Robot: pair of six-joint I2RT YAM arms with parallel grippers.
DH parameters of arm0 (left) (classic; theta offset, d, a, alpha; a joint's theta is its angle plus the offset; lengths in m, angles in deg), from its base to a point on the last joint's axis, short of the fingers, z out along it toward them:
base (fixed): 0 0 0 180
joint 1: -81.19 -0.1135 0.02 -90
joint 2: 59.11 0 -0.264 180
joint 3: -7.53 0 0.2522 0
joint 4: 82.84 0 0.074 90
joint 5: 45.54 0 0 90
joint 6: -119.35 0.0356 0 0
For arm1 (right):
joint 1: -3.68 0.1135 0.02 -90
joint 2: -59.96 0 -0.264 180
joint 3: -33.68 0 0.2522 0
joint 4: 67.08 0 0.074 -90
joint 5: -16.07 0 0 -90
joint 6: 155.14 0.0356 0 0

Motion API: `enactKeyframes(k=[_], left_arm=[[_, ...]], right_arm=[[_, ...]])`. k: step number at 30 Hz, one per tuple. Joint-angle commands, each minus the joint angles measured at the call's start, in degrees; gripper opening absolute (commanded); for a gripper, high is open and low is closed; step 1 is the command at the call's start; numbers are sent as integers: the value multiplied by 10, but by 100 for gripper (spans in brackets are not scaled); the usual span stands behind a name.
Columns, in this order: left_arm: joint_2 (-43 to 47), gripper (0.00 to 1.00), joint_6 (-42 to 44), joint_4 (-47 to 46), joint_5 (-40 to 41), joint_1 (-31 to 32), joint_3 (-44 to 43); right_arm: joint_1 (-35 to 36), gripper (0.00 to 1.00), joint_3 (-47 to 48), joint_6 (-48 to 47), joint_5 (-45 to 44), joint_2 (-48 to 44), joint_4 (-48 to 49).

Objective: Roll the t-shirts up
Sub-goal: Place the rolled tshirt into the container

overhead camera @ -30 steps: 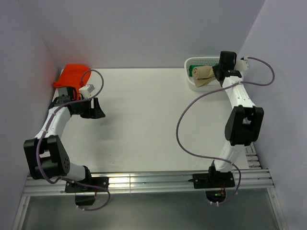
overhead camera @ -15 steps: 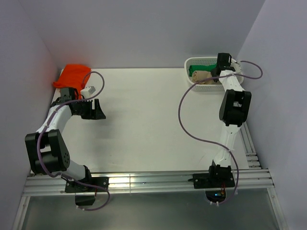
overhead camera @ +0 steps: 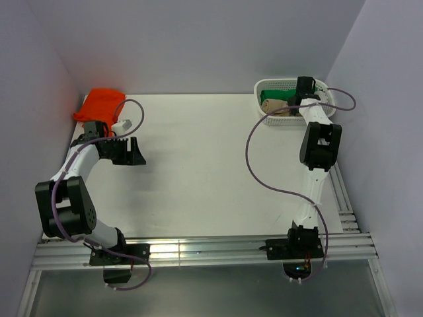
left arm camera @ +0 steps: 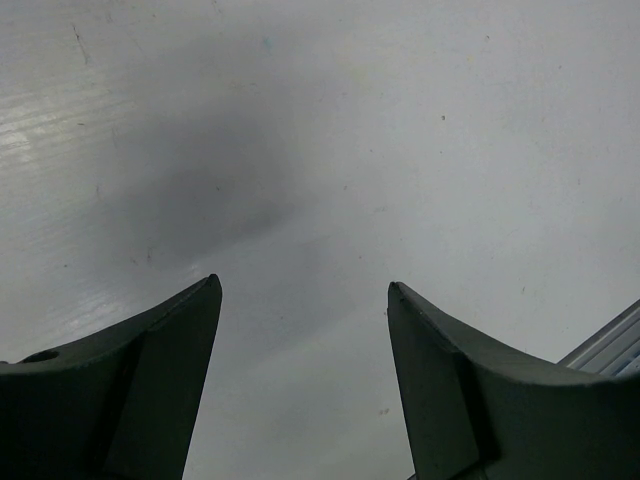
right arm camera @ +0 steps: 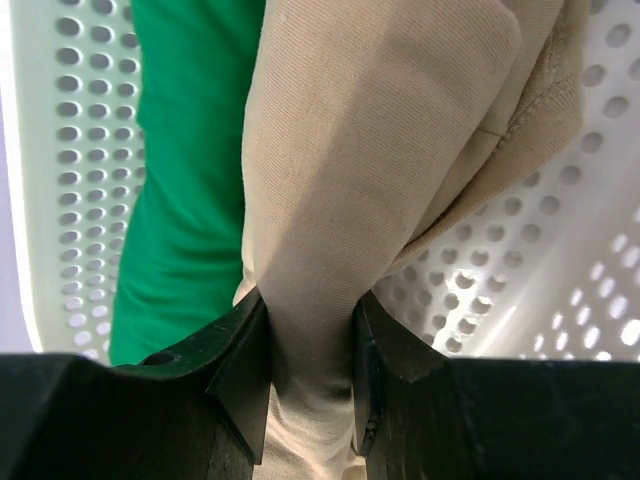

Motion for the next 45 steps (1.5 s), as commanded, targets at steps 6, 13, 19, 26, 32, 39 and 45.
enactKeyframes(k=[6, 13, 19, 26, 32, 39, 45], left_arm=[[-3, 73, 7, 0, -4, -1, -10], [2, 73, 10, 3, -9, -1, -9], [2, 73, 12, 5, -18, -1, -12], [8, 74, 12, 7, -21, -2, -14], [9, 73, 14, 9, -26, -2, -15], [9, 74, 14, 8, -33, -2, -21], [4, 74, 19, 21, -41, -1, -37]], right_arm=[[-3, 0, 28, 10, 18, 29, 61], [-3, 46, 4, 6, 24, 11, 64], [-3, 62, -2, -1, 32, -10, 54], [-4, 77, 5, 0, 48, -29, 28], [-5, 80, 6, -3, 55, -56, 12], [-6, 86, -13, -6, 58, -100, -1], [-9, 89, -80, -4, 69, -173, 5]])
